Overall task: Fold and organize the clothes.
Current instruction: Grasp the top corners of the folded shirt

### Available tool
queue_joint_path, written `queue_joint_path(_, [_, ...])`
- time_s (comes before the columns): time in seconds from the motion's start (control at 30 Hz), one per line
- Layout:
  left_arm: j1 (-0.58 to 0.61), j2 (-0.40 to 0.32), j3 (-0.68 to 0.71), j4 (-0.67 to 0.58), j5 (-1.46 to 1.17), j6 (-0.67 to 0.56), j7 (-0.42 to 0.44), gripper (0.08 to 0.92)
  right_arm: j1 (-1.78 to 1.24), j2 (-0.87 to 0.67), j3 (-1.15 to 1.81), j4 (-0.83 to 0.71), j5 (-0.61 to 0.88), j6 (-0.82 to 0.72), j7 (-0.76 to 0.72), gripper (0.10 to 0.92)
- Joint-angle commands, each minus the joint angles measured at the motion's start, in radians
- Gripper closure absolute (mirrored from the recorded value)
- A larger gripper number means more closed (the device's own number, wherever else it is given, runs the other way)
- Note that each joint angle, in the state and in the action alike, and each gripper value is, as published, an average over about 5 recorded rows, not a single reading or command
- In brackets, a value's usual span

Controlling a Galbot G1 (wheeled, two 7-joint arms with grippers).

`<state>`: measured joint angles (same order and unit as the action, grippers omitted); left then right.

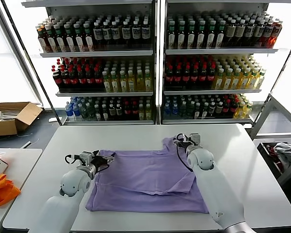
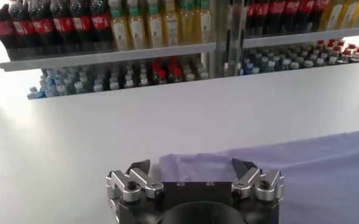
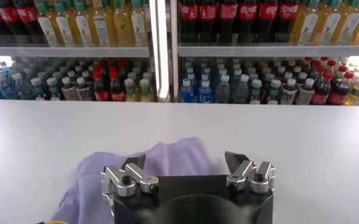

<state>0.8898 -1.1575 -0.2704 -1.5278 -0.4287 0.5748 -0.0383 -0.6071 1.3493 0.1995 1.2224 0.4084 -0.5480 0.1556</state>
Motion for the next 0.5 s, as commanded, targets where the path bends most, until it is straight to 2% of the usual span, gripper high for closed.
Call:
queue_joint_path(0.03, [0.002, -0.002, 0.000, 0.011, -0.003, 0.000, 0.001, 0.177, -0.003, 0.008, 0.001, -0.010, -0.005, -0.001, 0.001, 0.203])
queue_joint_path(0.17, [0.007, -0.003, -0.001, 0.013, -0.003, 0.000, 0.002, 0.195, -0.018, 0.006, -0.001, 0.003, -0.006, -0.007, 0.005, 0.238])
queue_joint_path(0.23, [0.010, -0.002, 0.001, 0.012, -0.004, 0.000, 0.004, 0.235, -0.026, 0.005, -0.001, 0.010, -0.006, -0.008, 0.007, 0.291])
queue_joint_path(0.5, [0.021, -0.004, 0.007, -0.002, -0.004, 0.001, 0.013, 0.466, -0.053, -0.002, -0.001, 0.038, -0.005, -0.009, 0.007, 0.516])
